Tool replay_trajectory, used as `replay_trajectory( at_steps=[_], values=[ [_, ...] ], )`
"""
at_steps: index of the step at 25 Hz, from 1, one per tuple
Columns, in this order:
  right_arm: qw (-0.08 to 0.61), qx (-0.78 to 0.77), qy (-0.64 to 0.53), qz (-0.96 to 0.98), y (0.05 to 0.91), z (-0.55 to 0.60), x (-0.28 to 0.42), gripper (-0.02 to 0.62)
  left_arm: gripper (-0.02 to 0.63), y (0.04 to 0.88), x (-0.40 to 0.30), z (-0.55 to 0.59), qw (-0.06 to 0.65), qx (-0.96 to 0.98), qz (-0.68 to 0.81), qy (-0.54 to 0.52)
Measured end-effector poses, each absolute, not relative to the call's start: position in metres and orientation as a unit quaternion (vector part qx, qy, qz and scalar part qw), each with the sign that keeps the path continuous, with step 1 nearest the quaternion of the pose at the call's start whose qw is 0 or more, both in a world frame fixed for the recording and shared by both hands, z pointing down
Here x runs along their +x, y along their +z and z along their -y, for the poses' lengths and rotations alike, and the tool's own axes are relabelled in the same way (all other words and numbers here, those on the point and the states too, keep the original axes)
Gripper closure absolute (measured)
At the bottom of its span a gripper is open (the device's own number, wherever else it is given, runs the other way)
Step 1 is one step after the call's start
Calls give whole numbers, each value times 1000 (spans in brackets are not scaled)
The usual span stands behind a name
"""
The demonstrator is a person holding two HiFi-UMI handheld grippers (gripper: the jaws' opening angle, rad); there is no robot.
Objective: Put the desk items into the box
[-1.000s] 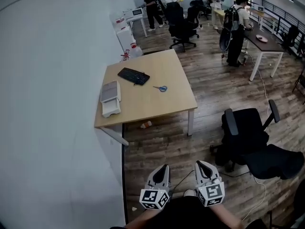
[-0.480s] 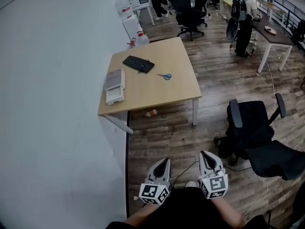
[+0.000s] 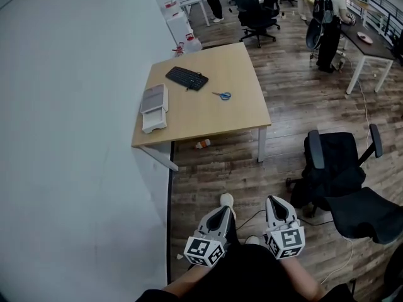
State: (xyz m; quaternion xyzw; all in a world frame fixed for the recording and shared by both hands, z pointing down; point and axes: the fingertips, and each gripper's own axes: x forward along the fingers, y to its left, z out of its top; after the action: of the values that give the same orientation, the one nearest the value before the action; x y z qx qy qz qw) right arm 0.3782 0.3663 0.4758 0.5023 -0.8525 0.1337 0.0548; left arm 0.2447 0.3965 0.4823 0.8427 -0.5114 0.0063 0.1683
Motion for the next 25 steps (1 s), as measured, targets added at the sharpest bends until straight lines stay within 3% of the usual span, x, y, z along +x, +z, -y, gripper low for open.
replay_trajectory(
  at_steps=[7, 25],
  values=[
    [86, 509, 139, 845, 488, -340, 383, 535, 591, 491, 256, -348, 229, 842, 488, -22],
    [150, 539, 145, 816, 495, -147, 323, 535, 591, 468, 158, -145, 196, 841, 501, -62]
  ],
)
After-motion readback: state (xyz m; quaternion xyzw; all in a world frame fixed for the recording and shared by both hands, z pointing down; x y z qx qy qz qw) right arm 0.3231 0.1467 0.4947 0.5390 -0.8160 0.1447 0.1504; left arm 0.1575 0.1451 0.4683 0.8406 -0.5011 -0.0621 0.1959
